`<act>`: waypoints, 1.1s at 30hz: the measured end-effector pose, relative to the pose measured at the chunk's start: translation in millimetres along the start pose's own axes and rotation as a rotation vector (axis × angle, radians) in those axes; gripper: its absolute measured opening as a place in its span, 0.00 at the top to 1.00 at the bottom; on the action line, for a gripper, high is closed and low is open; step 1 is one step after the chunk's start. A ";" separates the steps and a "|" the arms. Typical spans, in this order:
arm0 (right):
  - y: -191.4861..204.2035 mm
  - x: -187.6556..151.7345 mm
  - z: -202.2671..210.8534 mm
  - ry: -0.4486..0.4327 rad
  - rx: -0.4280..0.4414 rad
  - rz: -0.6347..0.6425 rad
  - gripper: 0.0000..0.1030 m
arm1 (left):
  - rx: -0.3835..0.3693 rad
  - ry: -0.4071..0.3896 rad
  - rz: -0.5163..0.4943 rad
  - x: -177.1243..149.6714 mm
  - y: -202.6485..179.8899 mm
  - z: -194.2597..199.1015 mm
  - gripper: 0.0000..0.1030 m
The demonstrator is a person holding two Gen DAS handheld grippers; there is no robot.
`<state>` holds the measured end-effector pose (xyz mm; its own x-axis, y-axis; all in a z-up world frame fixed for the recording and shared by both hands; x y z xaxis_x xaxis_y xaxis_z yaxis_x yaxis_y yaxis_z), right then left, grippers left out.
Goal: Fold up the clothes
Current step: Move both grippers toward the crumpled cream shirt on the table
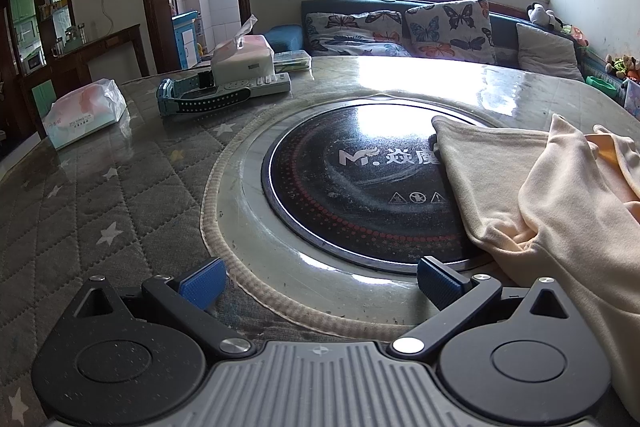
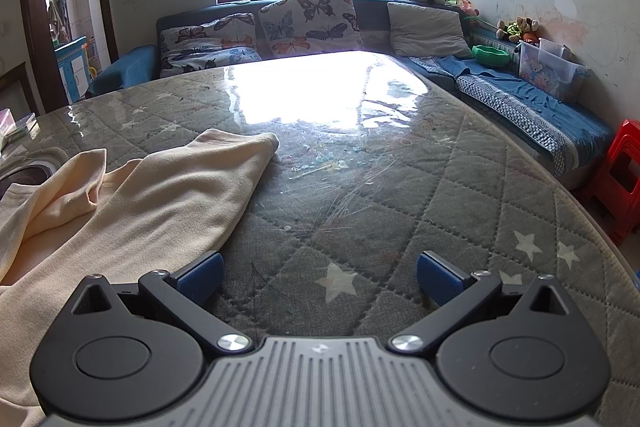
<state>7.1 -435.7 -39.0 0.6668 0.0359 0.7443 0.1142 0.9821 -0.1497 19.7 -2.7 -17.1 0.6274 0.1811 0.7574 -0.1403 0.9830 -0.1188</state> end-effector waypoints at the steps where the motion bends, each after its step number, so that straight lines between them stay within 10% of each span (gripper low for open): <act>1: -0.9 -0.1 0.5 0.000 0.004 -0.005 0.00 | 0.002 0.002 -0.002 -0.8 -2.2 2.6 0.00; 33: 39.1 -48.2 121.4 -0.051 0.129 0.201 0.00 | -0.035 0.076 -0.063 -38.4 -62.3 73.4 0.00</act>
Point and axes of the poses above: each gripper's, at about its wrist camera, not at the fingertips, and z roughly against the way its jaws point, y to its left, x to its top, the point moved 3 cm from there along -z, roughly the way its jaws point, and after that the axes turned 13 degrees about z, right-handed, at the moved point
